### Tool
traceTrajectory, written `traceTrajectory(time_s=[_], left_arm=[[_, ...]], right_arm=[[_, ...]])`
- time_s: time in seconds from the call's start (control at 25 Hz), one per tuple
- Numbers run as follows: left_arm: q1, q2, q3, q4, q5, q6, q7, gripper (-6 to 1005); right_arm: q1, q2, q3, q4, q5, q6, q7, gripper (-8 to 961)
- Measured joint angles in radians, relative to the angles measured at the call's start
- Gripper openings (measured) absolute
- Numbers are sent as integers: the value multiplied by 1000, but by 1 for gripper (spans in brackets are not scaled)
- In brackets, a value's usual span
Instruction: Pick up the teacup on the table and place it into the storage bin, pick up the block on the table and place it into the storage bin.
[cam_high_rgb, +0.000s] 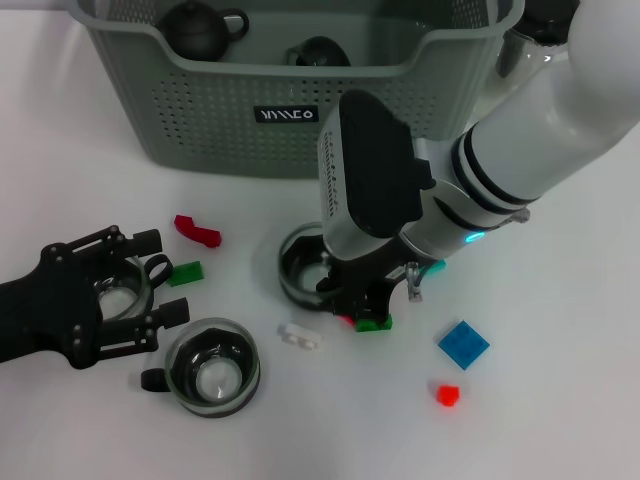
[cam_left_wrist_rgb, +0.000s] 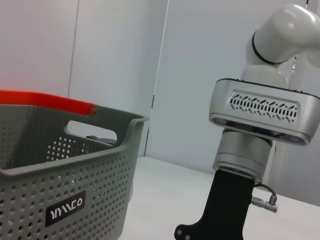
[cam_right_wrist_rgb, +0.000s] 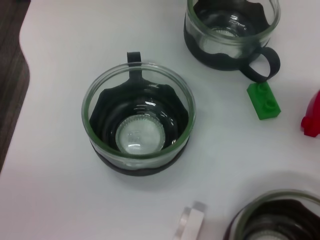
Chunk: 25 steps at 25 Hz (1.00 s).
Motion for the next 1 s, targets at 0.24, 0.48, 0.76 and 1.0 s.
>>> traceTrajectory(time_s=[0.24,0.48,0.76,1.0], left_arm=[[1,-1,0,0,0,0,0,843],[0,-2,-1,0,0,2,0,844],[-1,0,-18,0,-2,1,0,844],[-9,2,-19,0,-3,-1,-1,843]], right_arm=[[0,-5,13,-22,0,-19,8,128],[-26,-9,168,-141,3,-146,22,54],[-89,-10,566,-373,205,-296,55,54],[-101,-10,622,-508,219,-42,227,53]])
